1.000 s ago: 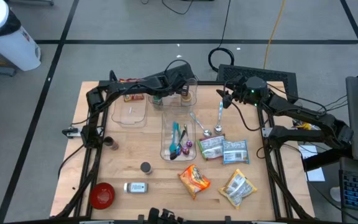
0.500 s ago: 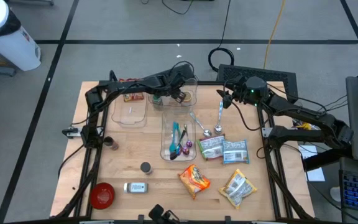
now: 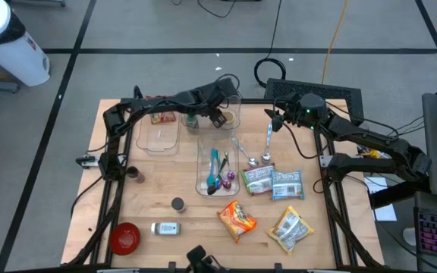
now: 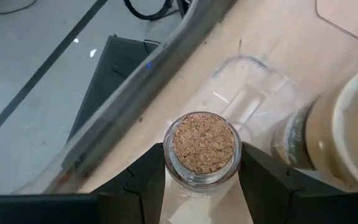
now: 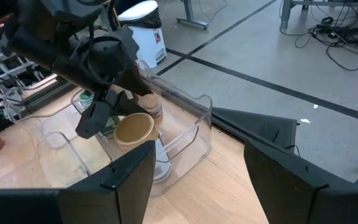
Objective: Pick & Place Food Item
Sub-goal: Put the brown seasoning bottle into the top right transparent bin, then put the right white blue spoon into the bottom right transparent bin
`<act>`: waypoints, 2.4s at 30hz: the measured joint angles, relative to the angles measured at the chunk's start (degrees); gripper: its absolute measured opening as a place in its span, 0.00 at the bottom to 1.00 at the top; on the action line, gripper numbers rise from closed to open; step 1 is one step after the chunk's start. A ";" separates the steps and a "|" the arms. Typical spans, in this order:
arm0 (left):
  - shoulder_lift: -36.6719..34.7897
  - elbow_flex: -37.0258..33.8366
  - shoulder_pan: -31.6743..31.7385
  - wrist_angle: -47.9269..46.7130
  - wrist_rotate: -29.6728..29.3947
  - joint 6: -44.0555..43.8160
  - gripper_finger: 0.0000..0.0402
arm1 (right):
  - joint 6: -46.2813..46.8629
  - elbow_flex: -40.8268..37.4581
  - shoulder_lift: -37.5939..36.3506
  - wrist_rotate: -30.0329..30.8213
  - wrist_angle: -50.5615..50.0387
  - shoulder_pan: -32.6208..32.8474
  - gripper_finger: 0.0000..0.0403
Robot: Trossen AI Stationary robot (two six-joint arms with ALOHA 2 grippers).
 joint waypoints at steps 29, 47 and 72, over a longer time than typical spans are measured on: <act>0.02 -9.40 0.82 12.38 4.56 -1.15 0.44 | 2.99 -0.02 0.00 1.70 0.09 0.01 0.59; -0.01 -9.41 0.97 11.67 4.55 -1.54 0.71 | 3.26 -0.04 0.01 1.69 0.09 0.01 0.59; -25.62 -9.33 -0.10 15.50 18.48 -13.63 0.63 | 3.01 -0.04 0.04 0.85 2.00 0.07 0.59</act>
